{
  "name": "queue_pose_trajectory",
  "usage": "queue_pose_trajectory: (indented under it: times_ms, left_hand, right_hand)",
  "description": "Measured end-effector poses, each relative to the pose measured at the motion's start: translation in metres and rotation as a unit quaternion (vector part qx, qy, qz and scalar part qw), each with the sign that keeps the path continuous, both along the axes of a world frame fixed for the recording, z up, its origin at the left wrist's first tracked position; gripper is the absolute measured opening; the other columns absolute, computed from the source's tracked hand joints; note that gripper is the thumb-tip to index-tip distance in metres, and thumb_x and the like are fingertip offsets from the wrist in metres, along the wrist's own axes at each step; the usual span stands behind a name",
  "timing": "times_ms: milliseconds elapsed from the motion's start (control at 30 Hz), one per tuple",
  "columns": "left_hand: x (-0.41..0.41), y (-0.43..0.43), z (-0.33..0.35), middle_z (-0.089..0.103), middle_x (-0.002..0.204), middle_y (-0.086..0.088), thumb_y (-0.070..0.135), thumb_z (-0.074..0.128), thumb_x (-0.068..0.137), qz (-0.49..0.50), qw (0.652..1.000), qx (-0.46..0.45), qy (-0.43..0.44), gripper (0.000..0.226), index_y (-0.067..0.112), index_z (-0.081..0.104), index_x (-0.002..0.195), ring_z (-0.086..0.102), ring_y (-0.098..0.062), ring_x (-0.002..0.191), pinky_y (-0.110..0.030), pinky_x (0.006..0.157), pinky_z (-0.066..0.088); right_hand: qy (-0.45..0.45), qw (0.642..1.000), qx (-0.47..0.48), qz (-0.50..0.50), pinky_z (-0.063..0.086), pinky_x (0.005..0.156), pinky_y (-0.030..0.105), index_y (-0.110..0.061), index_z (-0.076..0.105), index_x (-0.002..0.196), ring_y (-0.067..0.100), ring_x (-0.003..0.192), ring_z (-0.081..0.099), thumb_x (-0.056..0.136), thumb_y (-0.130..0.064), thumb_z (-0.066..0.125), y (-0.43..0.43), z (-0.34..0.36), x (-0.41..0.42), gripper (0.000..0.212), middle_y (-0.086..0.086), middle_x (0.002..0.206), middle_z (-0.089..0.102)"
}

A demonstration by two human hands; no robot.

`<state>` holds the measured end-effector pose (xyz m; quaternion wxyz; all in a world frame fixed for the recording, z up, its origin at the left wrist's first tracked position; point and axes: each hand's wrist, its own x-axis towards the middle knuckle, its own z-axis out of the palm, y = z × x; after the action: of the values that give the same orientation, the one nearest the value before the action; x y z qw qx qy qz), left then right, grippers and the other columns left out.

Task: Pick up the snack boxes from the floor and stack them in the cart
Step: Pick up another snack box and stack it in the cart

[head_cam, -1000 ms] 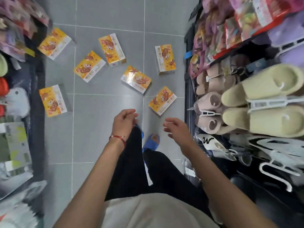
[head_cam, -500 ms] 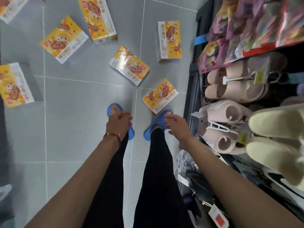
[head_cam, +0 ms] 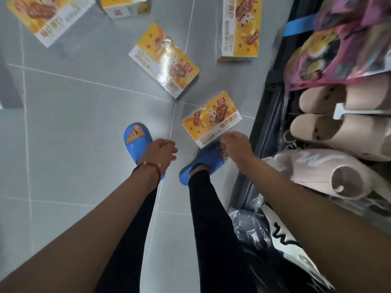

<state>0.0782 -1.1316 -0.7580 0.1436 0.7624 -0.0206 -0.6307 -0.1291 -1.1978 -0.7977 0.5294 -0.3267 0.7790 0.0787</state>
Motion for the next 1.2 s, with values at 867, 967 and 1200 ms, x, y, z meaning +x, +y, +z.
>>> queue_pose_trajectory:
  times_ms: [867,967,1200]
  left_hand:
    - [-0.092,-0.062,-0.298,0.072,0.075,-0.006,0.043,0.054,0.095,0.297,0.947,0.112,0.050,0.040,0.013,0.068,0.117,0.069,-0.023,0.052,-0.036,0.069,0.059]
    - [-0.090,-0.058,-0.290,0.072,0.080,-0.008,0.038,0.056,0.094,0.294,0.948,0.124,0.007,0.028,0.014,0.065,0.103,0.068,-0.023,0.054,-0.032,0.062,0.055]
    - [-0.061,-0.052,-0.235,0.064,0.100,-0.017,0.032,0.053,0.092,0.321,0.945,0.059,-0.030,0.056,0.000,0.053,0.137,0.061,-0.011,0.045,-0.018,0.040,0.046]
  right_hand:
    - [0.077,0.978,-0.125,0.151,0.046,0.106,0.052,-0.025,0.050,0.144,0.024,0.117,0.063,0.090,-0.075,0.037,-0.090,-0.249,-0.036,0.075,0.001,0.130,0.066]
    - [0.079,0.980,-0.110,0.146,0.049,0.103,0.053,-0.027,0.049,0.144,0.025,0.115,0.063,0.083,-0.082,0.039,-0.089,-0.243,-0.032,0.082,0.002,0.129,0.065]
    - [0.084,0.988,-0.119,0.045,0.054,0.098,0.052,-0.028,0.052,0.137,0.023,0.111,0.062,0.079,-0.081,0.055,-0.071,-0.193,0.008,0.078,-0.001,0.124,0.054]
